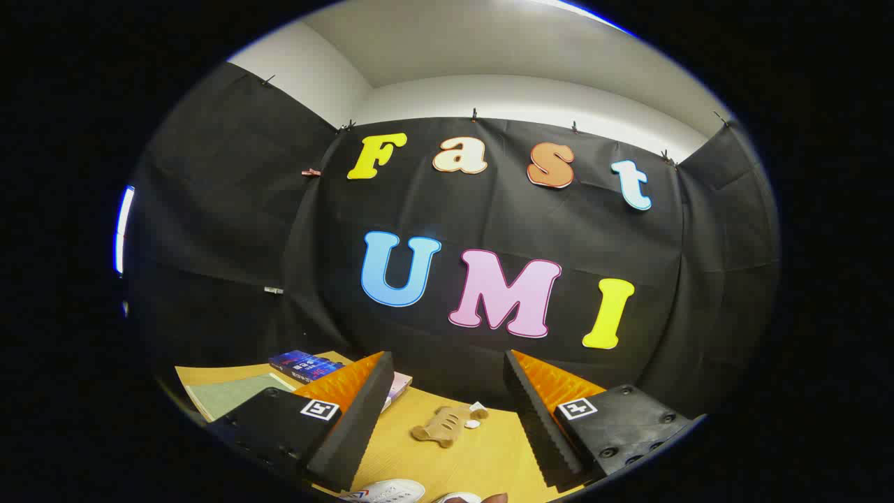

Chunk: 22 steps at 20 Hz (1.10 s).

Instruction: Open the storage box then place both shoes into the box .Put the left shoe in first, then the right shoe, with the right side of both shoes facing outward in a uniform manner.

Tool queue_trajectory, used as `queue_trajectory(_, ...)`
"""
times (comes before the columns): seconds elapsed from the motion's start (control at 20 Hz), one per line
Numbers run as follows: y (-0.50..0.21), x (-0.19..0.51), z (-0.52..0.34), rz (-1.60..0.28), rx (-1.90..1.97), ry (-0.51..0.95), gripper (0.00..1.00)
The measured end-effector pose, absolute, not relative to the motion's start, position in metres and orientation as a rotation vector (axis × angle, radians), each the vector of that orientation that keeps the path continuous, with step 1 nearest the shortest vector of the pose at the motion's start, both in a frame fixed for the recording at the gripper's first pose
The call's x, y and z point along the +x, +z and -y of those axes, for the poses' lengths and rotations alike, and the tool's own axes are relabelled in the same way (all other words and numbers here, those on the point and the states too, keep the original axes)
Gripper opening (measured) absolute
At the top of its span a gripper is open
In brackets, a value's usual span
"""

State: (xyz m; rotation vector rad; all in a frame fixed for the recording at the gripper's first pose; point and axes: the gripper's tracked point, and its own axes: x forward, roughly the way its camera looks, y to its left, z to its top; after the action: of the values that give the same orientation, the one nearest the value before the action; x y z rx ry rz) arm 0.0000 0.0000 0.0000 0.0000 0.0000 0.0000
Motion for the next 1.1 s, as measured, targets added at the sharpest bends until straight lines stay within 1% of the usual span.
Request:
queue_trajectory(0.55, 0.004, -0.001, -0.01, -0.001, -0.005, 0.017, 0.97)
queue_trajectory(1.1, -0.004, 0.002, -0.008, -0.018, -0.008, 0.0, 0.97)
